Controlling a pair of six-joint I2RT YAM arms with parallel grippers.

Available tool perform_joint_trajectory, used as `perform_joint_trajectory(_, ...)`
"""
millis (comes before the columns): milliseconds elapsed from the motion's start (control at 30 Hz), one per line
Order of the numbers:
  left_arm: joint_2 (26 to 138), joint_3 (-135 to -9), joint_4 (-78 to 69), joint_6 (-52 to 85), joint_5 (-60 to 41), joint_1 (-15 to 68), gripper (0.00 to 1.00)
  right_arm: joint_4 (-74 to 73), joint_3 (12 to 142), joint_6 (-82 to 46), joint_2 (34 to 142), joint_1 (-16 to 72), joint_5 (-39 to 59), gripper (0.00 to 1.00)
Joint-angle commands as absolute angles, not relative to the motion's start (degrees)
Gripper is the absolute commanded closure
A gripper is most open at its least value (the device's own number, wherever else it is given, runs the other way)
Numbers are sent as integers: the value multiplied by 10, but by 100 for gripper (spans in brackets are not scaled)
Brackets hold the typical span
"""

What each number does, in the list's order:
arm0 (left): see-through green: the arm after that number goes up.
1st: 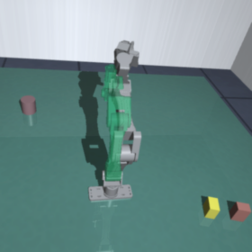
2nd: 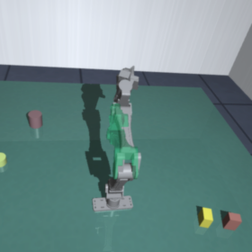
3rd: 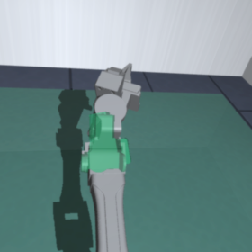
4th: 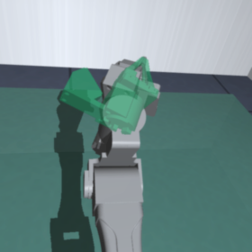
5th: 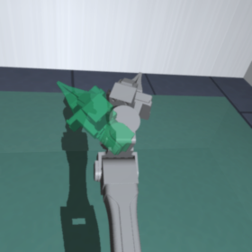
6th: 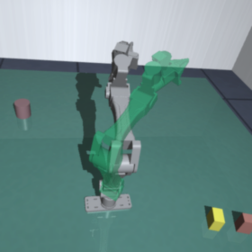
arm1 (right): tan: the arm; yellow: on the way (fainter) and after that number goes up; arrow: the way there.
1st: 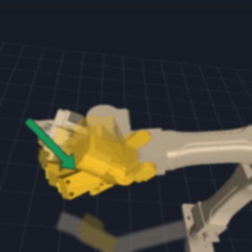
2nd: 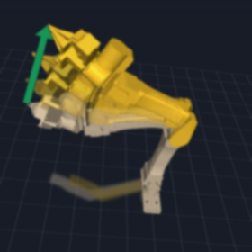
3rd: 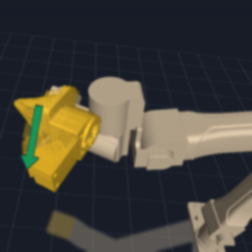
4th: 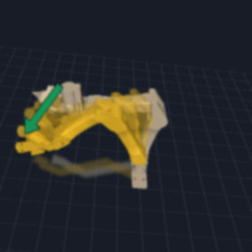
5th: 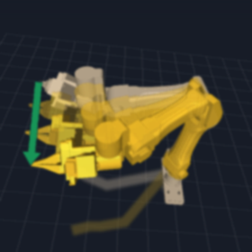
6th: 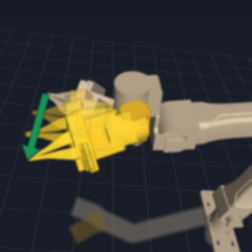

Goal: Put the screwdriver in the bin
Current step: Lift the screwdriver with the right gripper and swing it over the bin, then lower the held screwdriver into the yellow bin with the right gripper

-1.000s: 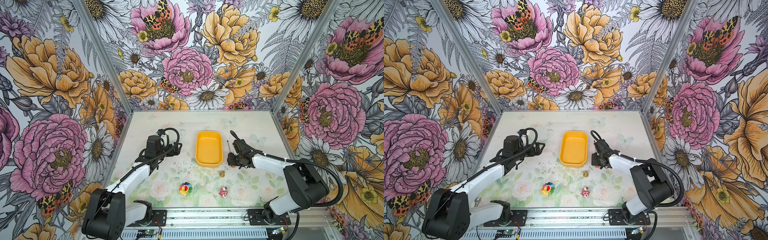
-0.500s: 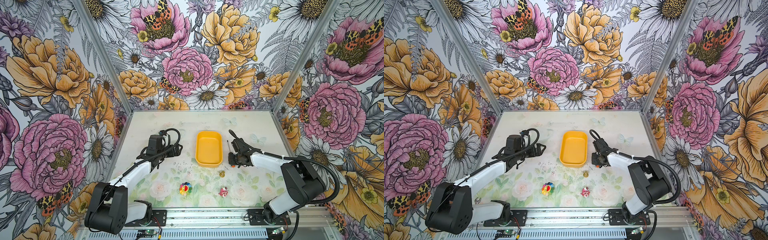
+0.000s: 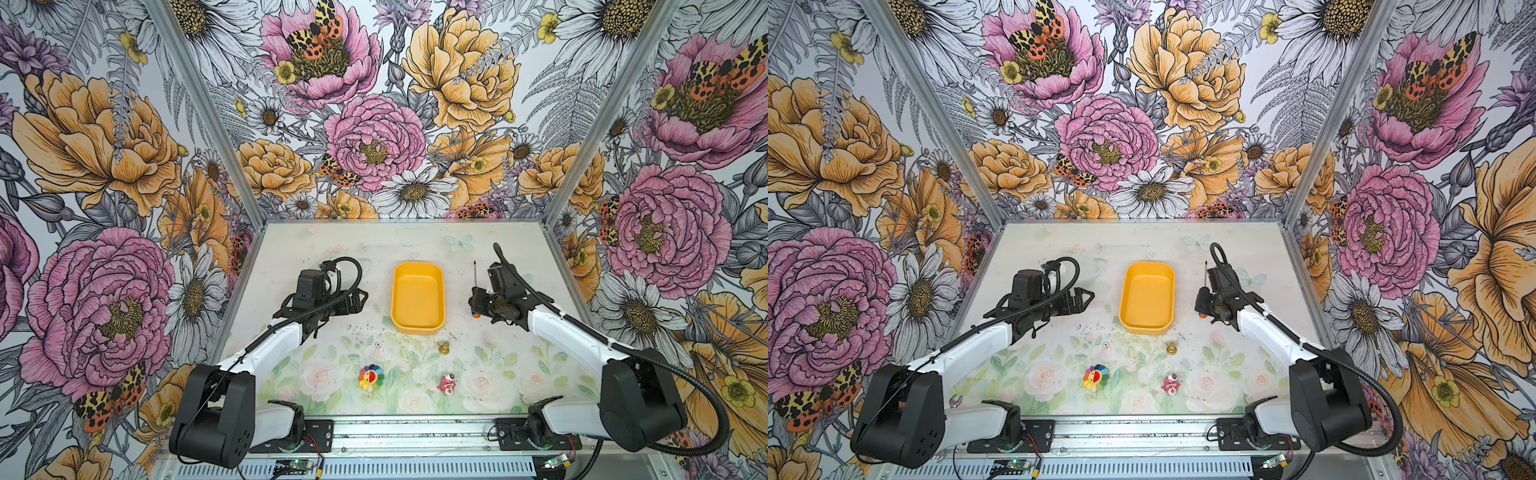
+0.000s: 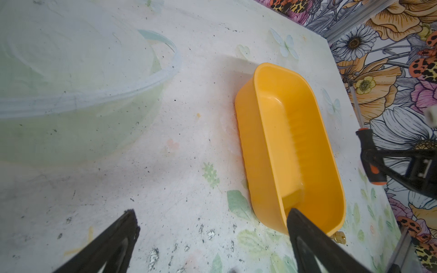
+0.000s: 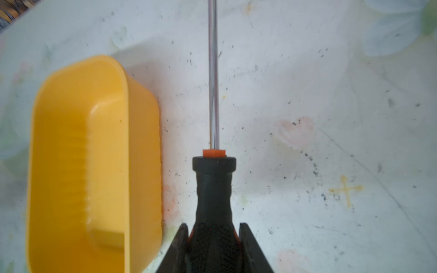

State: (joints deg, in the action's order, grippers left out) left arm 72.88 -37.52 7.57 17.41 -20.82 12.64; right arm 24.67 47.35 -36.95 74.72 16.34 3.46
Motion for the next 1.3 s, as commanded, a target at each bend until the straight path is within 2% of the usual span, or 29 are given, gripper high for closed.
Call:
perform_joint_trajectory(0,738,-395,86,153,-238,128,1,244,522,-442,699,157,34,100)
perform_joint_trajectory(200,748,-405,97,143,-248,128,1,246,609,-480,704,190,6,100)
perform_joint_trajectory(500,740,-403,96,142,-253,128,1,264,693,-544,768,313,-143,100)
perform_joint_trajectory(900,737,-406,92,148,-244,127,1,367,810,-563,939,408,-186,100)
perform_joint_trajectory(1267,755,-413,98,153,-238,126,1,402,812,-575,1010,435,-158,100)
